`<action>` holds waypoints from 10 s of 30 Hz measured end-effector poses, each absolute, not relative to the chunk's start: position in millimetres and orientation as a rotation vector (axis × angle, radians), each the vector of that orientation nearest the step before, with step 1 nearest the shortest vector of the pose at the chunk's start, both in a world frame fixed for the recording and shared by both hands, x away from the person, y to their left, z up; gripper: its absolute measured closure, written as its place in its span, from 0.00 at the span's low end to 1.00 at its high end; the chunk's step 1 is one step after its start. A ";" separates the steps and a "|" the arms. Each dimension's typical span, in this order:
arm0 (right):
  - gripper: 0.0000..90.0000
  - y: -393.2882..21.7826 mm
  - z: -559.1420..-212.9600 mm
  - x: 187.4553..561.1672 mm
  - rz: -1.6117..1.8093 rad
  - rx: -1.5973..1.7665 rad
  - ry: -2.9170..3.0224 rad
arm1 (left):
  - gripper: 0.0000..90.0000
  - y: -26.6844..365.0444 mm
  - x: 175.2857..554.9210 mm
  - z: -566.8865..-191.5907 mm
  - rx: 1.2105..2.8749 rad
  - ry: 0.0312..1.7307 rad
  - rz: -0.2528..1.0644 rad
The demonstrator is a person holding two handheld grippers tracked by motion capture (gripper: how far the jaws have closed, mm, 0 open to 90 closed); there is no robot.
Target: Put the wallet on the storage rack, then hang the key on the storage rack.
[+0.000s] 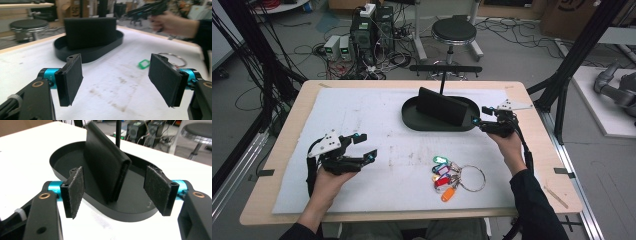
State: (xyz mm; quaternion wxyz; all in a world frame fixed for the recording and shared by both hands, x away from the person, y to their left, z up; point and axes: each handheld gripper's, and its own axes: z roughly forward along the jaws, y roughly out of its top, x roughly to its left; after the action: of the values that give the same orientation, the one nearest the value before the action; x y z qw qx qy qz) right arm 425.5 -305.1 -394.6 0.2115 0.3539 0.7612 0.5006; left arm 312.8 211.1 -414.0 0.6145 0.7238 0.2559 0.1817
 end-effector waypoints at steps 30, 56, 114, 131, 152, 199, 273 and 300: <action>0.31 -342.6 -401.6 344.4 1.469 0.912 2.053 | 0.29 231.4 315.7 -419.0 1.592 0.673 0.633; 0.57 -331.1 -418.6 307.5 1.373 0.972 2.300 | 0.29 222.9 313.7 -412.4 1.643 0.732 0.653; 0.97 -305.8 -424.0 311.0 1.525 1.145 2.289 | 0.29 206.3 309.8 -419.7 1.763 0.675 0.673; 0.96 -287.0 -415.1 297.0 1.463 1.002 2.425 | 0.29 205.2 309.8 -419.3 1.765 0.669 0.672; 0.97 -306.4 -366.6 329.2 1.616 0.863 2.355 | 0.29 209.3 308.7 -420.4 1.759 0.679 0.672; 0.97 -303.7 -291.2 447.4 1.541 0.886 2.145 | 0.29 221.0 307.9 -422.9 1.753 0.698 0.675; 0.96 -313.4 -313.4 521.8 1.500 1.004 2.051 | 0.29 232.9 297.6 -429.9 1.758 0.739 0.683; 0.88 -321.4 -313.7 518.1 1.448 1.006 2.096 | 0.29 232.2 297.1 -429.1 1.756 0.735 0.685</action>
State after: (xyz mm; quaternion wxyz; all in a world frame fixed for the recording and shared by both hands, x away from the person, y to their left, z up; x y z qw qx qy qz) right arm 518.1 -321.4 -313.7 0.2003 0.3598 0.7498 0.5179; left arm 297.1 232.2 -429.1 0.5306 0.7358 0.3078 0.2868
